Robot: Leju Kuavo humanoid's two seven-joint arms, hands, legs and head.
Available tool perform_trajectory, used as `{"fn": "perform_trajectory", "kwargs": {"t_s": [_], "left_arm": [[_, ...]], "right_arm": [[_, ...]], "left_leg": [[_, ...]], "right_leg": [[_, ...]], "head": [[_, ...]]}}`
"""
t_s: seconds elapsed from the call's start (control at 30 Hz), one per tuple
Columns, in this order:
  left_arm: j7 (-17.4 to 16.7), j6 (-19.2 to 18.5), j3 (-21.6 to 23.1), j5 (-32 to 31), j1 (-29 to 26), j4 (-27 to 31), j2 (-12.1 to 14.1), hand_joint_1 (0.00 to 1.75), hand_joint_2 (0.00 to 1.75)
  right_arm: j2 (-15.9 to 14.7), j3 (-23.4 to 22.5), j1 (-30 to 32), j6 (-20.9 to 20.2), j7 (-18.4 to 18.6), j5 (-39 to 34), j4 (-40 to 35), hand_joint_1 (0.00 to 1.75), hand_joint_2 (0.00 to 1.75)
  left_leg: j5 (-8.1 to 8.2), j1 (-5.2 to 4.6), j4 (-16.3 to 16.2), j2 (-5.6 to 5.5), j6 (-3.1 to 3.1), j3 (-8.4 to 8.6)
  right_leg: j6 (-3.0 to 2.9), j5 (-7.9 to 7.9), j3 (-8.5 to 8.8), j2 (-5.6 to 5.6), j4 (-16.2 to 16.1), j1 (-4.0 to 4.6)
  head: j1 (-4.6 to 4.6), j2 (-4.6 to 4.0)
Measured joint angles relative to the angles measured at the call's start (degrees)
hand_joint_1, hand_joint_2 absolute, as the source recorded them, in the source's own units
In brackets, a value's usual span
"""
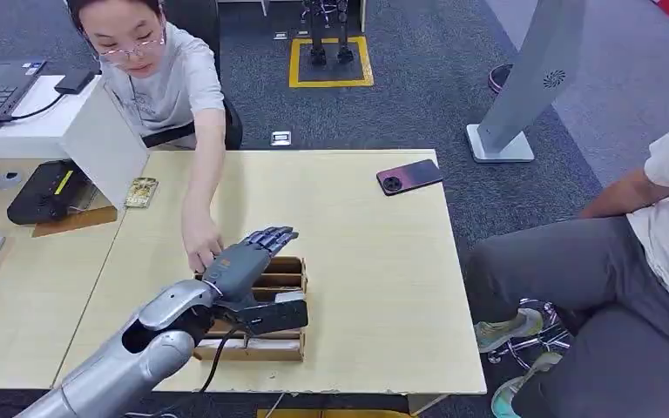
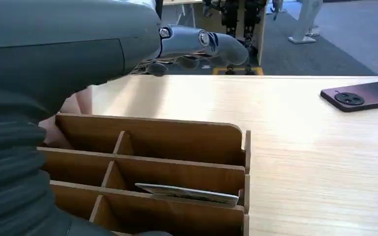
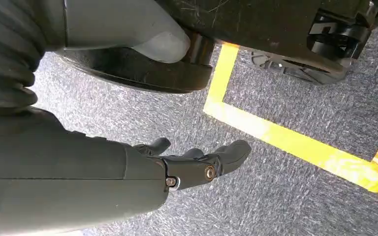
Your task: Pass the card to the sensor for recognition and then transmit it.
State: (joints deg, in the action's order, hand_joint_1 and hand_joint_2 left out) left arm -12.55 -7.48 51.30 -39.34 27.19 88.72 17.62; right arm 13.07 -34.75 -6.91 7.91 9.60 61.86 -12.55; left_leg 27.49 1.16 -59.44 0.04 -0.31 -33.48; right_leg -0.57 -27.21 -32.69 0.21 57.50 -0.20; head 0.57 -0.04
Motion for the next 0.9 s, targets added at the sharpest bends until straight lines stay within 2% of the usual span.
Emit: {"fn": "perform_trajectory", "kwargs": {"t_s": [0.47,0.5,0.53,0.57,0.9], "left_arm": [[0.3,-0.2,0.0,0.2,-0.3,0.0,0.4,0.0,1.75],[0.3,-0.3,0.0,0.3,-0.3,0.0,0.4,0.05,1.75],[0.3,-0.3,0.0,0.3,-0.3,0.0,0.4,1.54,1.75],[0.4,-0.3,0.0,0.4,-0.3,0.0,0.5,1.75,1.75],[0.7,-1.5,0.0,2.5,-0.3,0.0,1.0,1.75,1.75]], "right_arm": [[0.0,0.0,0.0,0.0,0.0,0.0,0.0,0.0,1.75],[0.0,0.0,0.0,0.0,0.0,0.0,0.0,0.0,1.75],[0.0,0.0,0.0,0.0,0.0,0.0,0.0,0.0,1.75],[0.0,0.0,0.0,0.0,0.0,0.0,0.0,0.0,1.75],[0.0,-0.1,0.0,-0.2,0.0,0.0,0.0,0.0,1.75]], "left_leg": [[0.0,0.0,0.0,0.0,0.0,0.0],[0.0,0.0,0.0,0.0,0.0,0.0],[0.0,0.0,0.0,0.0,0.0,0.0],[0.0,0.0,0.0,0.0,0.0,0.0],[0.0,0.0,0.0,0.01,0.0,0.01]], "right_leg": [[0.0,0.0,0.0,0.0,0.0,0.0],[0.0,0.0,0.0,0.0,0.0,0.0],[0.0,0.0,0.0,0.0,0.0,0.0],[0.0,0.0,0.0,0.0,0.0,0.0],[0.0,0.0,0.0,0.01,0.0,0.0]], "head": [[0.0,0.0],[0.0,0.0],[0.0,0.0],[0.0,0.0],[-0.02,0.0]]}}
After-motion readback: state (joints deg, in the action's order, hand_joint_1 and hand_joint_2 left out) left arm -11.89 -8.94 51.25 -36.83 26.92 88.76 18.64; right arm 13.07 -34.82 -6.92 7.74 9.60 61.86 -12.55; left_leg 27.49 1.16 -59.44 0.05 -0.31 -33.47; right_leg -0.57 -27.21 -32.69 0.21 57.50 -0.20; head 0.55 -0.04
